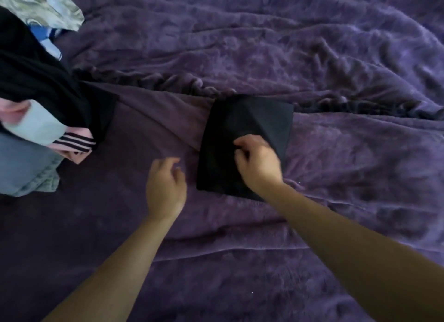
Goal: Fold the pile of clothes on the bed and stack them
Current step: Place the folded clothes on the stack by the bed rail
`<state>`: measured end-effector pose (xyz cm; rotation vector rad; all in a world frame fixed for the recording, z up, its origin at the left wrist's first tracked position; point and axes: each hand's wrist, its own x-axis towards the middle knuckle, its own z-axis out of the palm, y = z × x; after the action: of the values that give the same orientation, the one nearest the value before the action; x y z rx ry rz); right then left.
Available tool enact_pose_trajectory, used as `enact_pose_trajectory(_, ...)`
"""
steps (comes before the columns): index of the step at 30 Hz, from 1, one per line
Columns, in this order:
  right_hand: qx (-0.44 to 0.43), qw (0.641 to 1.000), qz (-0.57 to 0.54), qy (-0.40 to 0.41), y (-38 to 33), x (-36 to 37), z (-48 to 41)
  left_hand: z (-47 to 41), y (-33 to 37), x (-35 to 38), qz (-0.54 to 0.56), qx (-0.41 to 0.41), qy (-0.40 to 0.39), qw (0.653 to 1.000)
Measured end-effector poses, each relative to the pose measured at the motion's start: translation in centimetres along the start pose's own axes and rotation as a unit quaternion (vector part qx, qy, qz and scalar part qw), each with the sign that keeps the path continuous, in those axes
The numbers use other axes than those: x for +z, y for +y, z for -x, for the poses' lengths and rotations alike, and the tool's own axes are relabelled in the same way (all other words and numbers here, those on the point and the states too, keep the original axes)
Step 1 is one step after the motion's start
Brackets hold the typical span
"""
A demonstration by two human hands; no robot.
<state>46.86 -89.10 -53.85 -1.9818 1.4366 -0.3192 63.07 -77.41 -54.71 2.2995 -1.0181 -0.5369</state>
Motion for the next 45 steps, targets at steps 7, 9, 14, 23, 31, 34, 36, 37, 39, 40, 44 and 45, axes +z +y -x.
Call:
enact_pose_trajectory(7, 0.011, 0.972, 0.235, 0.015, 7.4, -2.4, -2.3, -4.1, 5.5, 7.6, -0.153, 0.212, -0.096, 0.960)
enact_pose_trajectory(9, 0.025, 0.968, 0.248, -0.022, 8.7, -1.1, -3.7, -5.9, 4.6, 10.0, -0.206, 0.176, -0.125, 0.954)
enact_pose_trajectory(14, 0.095, 0.967, 0.233, -0.031, 10.5, 1.0, -4.0, -6.8, 2.7, 12.5, -0.264, 0.165, -0.113, 0.944)
enact_pose_trajectory(23, 0.209, 0.975, -0.054, 0.061, 7.1, 1.4, 0.3, -4.8, 5.7, 9.9, -0.060, 0.110, -0.102, 0.987)
enact_pose_trajectory(31, 0.131, 0.983, 0.018, 0.124, 11.3, -9.0, 9.6, 6.2, 13.3, 9.9, 0.076, 0.105, -0.119, 0.984)
enact_pose_trajectory(34, 0.151, 0.978, 0.039, 0.138, 15.4, -13.7, 14.6, 12.2, 17.6, 12.0, 0.094, 0.113, -0.138, 0.979)
enact_pose_trajectory(36, 0.160, 0.975, 0.051, 0.148, 18.6, -16.7, 17.9, 16.4, 20.7, 14.0, 0.096, 0.117, -0.147, 0.977)
enact_pose_trajectory(37, 0.164, 0.973, 0.057, 0.151, 20.3, -18.2, 19.5, 18.5, 22.2, 15.1, 0.094, 0.120, -0.150, 0.977)
enact_pose_trajectory(39, 0.174, 0.971, 0.075, 0.145, 24.0, -21.2, 22.6, 22.7, 25.4, 17.5, 0.087, 0.125, -0.157, 0.976)
enact_pose_trajectory(40, 0.179, 0.970, 0.086, 0.137, 25.9, -22.9, 24.0, 24.8, 27.0, 18.9, 0.083, 0.128, -0.159, 0.975)
enact_pose_trajectory(44, 0.197, 0.964, 0.127, 0.126, 33.3, -30.2, 29.1, 32.7, 33.5, 24.2, 0.079, 0.132, -0.175, 0.973)
enact_pose_trajectory(45, 0.200, 0.962, 0.136, 0.126, 35.0, -32.0, 30.1, 34.4, 35.1, 25.5, 0.084, 0.136, -0.179, 0.971)
